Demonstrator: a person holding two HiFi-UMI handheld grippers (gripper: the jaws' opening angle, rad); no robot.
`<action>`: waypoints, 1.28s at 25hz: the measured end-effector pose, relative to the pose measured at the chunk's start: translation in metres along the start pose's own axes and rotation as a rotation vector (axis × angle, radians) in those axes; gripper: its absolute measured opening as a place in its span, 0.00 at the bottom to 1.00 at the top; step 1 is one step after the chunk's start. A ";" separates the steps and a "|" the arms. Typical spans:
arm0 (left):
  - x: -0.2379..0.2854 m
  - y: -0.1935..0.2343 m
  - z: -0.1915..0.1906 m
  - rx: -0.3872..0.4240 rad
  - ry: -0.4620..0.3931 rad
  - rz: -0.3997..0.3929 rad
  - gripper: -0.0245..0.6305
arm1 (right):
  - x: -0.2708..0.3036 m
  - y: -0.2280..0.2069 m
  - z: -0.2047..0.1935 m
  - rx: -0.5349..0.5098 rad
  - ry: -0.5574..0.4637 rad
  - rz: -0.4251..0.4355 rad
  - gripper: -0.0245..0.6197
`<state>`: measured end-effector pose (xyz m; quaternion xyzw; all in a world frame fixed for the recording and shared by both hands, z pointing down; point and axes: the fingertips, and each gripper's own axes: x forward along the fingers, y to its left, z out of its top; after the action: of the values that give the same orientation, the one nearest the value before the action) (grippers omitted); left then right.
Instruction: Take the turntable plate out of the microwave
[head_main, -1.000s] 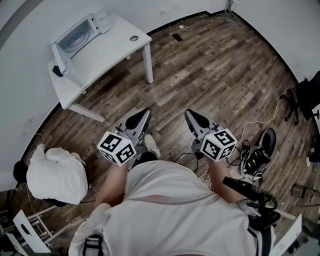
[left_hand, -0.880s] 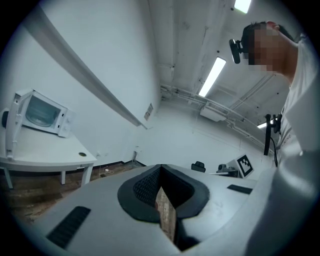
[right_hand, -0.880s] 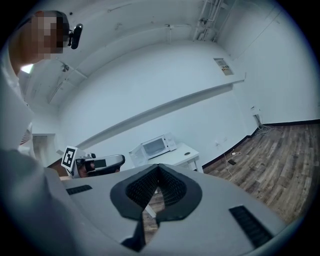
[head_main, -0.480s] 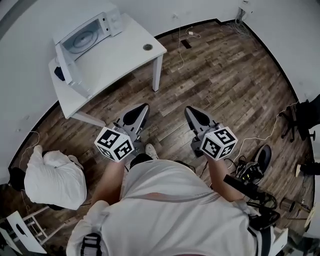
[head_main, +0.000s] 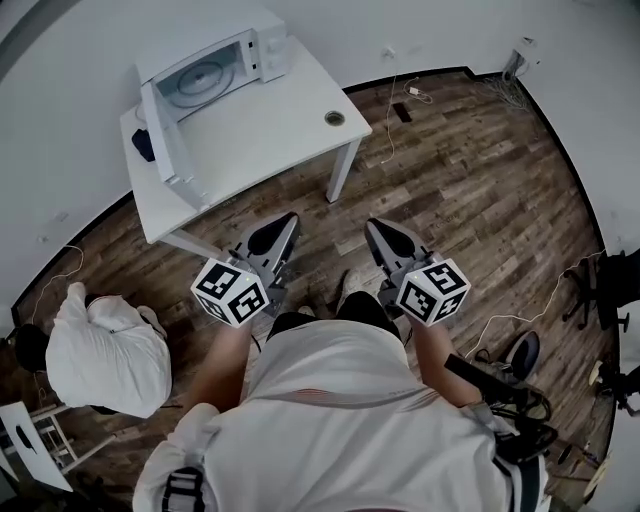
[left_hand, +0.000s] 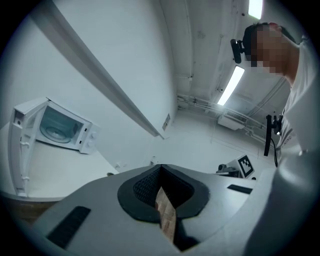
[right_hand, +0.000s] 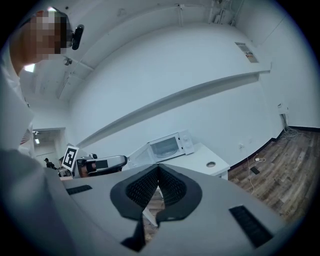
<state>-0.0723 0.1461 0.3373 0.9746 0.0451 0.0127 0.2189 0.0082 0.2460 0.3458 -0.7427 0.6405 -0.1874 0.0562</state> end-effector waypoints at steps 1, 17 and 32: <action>0.001 0.006 0.002 -0.001 -0.003 0.011 0.05 | 0.009 -0.001 0.001 -0.001 0.004 0.014 0.04; 0.083 0.140 0.067 0.012 -0.092 0.242 0.05 | 0.180 -0.085 0.066 -0.012 0.058 0.234 0.04; 0.163 0.260 0.130 0.009 -0.215 0.598 0.05 | 0.346 -0.160 0.122 -0.041 0.192 0.566 0.04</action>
<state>0.1176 -0.1278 0.3313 0.9414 -0.2666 -0.0267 0.2049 0.2377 -0.0817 0.3567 -0.5145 0.8280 -0.2207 0.0305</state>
